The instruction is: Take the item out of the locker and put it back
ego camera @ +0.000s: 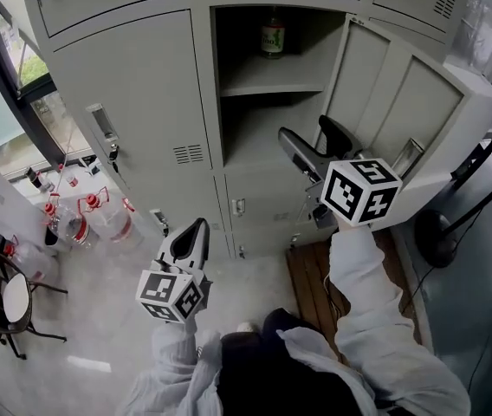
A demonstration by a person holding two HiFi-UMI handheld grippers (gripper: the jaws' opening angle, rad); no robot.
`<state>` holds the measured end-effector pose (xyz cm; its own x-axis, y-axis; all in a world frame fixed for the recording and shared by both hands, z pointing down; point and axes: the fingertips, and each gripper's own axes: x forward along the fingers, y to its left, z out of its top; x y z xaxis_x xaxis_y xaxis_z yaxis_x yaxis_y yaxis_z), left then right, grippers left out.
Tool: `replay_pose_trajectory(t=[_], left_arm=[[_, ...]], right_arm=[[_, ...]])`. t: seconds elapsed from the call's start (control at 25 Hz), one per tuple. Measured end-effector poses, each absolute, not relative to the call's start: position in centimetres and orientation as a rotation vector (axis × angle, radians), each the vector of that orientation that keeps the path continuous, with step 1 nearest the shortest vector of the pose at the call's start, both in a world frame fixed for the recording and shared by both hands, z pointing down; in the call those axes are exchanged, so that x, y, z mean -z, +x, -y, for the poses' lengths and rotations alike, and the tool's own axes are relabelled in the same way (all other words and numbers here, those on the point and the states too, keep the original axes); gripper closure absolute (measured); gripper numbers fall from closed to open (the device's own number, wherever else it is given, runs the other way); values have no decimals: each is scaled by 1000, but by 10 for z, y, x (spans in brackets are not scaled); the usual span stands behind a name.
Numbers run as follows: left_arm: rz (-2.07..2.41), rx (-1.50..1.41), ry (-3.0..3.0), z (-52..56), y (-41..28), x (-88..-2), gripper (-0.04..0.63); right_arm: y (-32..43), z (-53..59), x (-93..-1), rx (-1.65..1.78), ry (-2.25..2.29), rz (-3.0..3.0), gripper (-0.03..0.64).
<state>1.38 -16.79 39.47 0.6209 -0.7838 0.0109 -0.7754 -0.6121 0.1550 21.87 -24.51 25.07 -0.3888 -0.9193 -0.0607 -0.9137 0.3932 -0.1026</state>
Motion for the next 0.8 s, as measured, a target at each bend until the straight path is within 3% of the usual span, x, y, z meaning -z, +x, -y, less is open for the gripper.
replay_pose_trajectory(t=[0.28,0.8], left_arm=[[1261,122,2721,183,54,-376,588],[1239,9,2732,186,102,-386,588]], right_arm=[[234,199,-286,47,-1710,-2511,246],[257,148,-364,130,-1719,-2503,447]])
